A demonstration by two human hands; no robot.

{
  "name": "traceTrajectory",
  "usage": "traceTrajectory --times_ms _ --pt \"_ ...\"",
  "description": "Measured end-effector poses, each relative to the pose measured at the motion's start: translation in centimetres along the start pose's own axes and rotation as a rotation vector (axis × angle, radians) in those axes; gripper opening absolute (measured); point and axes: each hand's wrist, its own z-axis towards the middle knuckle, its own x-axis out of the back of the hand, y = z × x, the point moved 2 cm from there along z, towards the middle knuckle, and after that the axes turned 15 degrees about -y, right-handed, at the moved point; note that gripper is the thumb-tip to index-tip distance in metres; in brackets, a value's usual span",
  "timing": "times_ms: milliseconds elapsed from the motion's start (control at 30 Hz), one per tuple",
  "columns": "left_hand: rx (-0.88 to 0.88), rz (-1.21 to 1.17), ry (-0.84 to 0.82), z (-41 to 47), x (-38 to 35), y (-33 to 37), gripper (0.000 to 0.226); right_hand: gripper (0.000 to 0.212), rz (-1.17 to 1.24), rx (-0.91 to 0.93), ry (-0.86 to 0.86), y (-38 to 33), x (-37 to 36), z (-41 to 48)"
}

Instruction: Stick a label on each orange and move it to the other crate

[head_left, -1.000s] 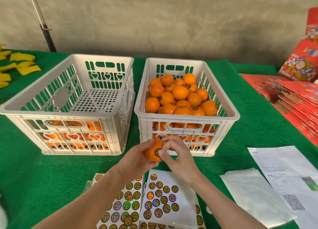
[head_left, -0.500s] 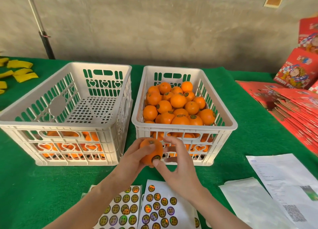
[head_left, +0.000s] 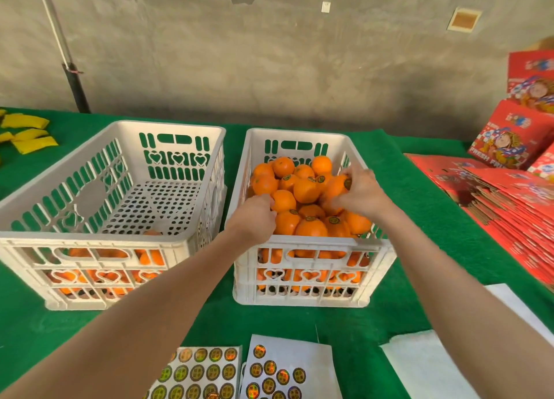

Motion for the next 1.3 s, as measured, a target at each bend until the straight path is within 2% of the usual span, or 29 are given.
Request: traceTrajectory --times_ms 67,133,233,333,400,467,533,567,600,633,700,733,800,867,933,1033,1100,1233,1300 --pt "0.004 0.021 -0.017 0.7 -0.3 -0.4 0.032 0.032 -0.275 -0.127 -0.265 1.9 0.4 1.2" --pt "-0.005 0.032 0.0 0.8 -0.3 -0.5 0.029 0.035 -0.457 -0.236 -0.483 3.3 -0.3 1.6" --pt "-0.021 0.043 0.029 0.7 -0.4 -0.7 0.026 0.049 -0.465 -0.289 -0.581 3.8 -0.2 1.9" --pt "-0.01 0.07 0.027 0.7 -0.4 -0.7 0.03 0.035 -0.675 -0.252 -0.603 3.6 -0.4 2.1" --pt "-0.004 0.092 0.033 0.5 -0.3 -0.6 0.029 0.017 -0.808 -0.186 -0.54 2.9 -0.2 1.6" --pt "-0.018 0.093 0.065 0.1 -0.2 -0.3 0.027 0.014 -0.723 -0.016 -0.285 1.5 0.0 0.6" --pt "-0.058 0.084 0.139 -0.8 -0.2 -0.1 0.023 0.01 -0.268 0.269 0.049 -0.3 -0.8 -2.7" --pt "-0.087 0.084 0.185 -1.3 -0.3 0.0 0.022 0.016 -0.027 0.421 0.065 -1.1 -2.0 -4.8" --pt "-0.12 0.079 0.225 -1.9 -0.5 0.1 0.021 0.022 0.126 0.527 -0.051 -1.7 -4.0 -7.0" --pt "-0.158 0.061 0.258 -2.6 -0.7 0.2 0.02 0.024 0.157 0.544 -0.233 -1.6 -6.8 -8.5" --pt "-0.243 -0.036 0.31 -4.6 -1.3 0.3 0.02 0.025 -0.102 0.375 -0.604 0.4 -13.3 -9.9" --pt "-0.295 -0.078 0.346 -5.8 -1.7 0.2 0.02 0.029 -0.239 0.274 -0.72 1.8 -16.2 -9.9" --pt "-0.397 -0.078 0.449 -8.7 -2.9 0.1 0.02 0.04 -0.343 0.11 -0.779 4.0 -20.3 -9.4" --pt "-0.446 -0.054 0.498 -11.0 -5.1 -1.0 0.023 0.047 -0.326 0.057 -0.735 4.9 -22.3 -8.7" --pt "-0.321 -0.126 0.4 -12.1 -7.6 -2.8 0.024 0.044 -0.306 0.06 -0.686 5.2 -23.7 -8.1" --pt "0.088 -0.335 0.136 -12.1 -11.3 -6.4 0.024 0.026 -0.303 0.079 -0.642 5.5 -24.4 -7.6" --pt "0.286 -0.393 -0.014 -11.8 -13.1 -8.5 0.025 0.019 -0.25 0.087 -0.616 5.7 -24.1 -7.6" --pt "0.379 -0.393 -0.161 -11.6 -15.0 -9.8 0.028 0.04 -0.34 0.083 -0.713 5.7 -23.7 -8.1" --pt "0.4 -0.415 -0.166 -11.3 -15.0 -10.0 0.027 0.034 -0.36 0.093 -0.72 5.6 -23.7 -8.3"
